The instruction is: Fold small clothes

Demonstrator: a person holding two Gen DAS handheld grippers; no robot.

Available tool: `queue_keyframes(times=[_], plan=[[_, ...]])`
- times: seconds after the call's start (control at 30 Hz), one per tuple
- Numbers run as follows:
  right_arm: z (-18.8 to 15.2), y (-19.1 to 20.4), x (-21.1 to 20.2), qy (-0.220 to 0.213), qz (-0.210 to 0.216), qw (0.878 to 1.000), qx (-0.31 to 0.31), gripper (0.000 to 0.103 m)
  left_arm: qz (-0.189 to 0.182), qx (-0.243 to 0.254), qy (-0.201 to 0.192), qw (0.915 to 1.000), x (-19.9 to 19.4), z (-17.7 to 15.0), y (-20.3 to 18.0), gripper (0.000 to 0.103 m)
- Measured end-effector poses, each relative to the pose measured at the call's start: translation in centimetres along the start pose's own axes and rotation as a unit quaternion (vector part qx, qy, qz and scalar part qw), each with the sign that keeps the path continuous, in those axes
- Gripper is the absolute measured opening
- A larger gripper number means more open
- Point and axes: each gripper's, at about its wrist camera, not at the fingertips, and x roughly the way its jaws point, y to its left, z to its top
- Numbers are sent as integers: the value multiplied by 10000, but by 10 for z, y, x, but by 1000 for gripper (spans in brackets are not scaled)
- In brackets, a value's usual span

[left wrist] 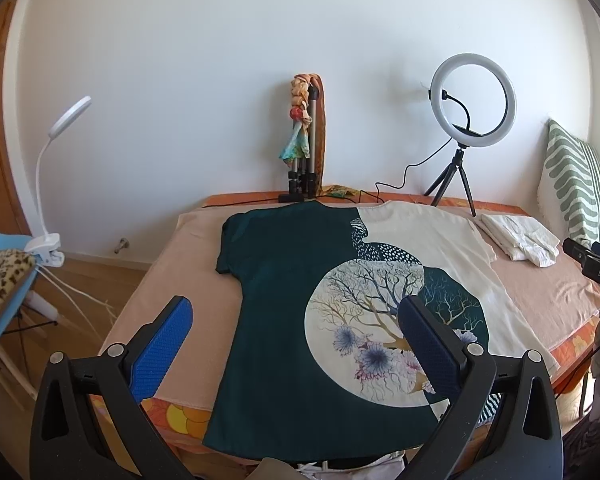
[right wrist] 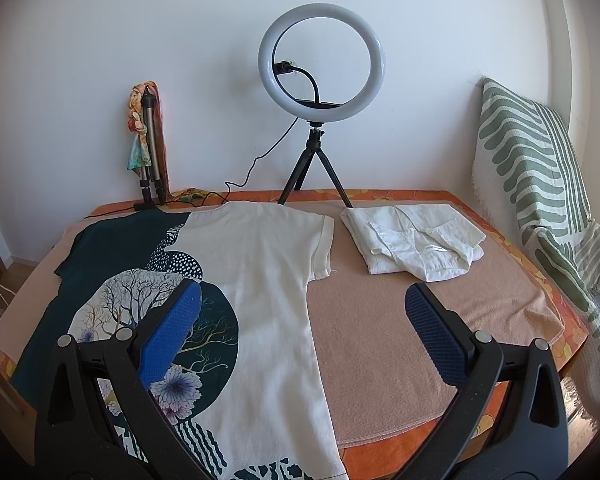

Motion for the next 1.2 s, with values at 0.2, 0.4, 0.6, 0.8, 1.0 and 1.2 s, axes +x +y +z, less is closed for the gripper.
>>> queue_keyframes(times=[0.2,0.4,0.6,0.8,1.0,1.2], plan=[[0,0,0,4,-5,10000,-4,103,0,-9,-34,10000,-2,-1,0,102],[0,0,0,4,-6,10000,-2,103,0,-5,-44,10000,-2,0,0,102],[0,0,1,19,-2,10000,0,103,-9,-4,-51,10000,-2,1,0,102],[-2,0,3,26,2,10000,-1,103,-11,-5,-54,10000,-2,1,-1,102],[0,2,2,30,4,10000,-3,103,-10,-4,-52,10000,-2,1,-2,102],[-1,1,2,37,9,10000,-11,103,-9,-3,-53,10000,-2,1,-2,102]])
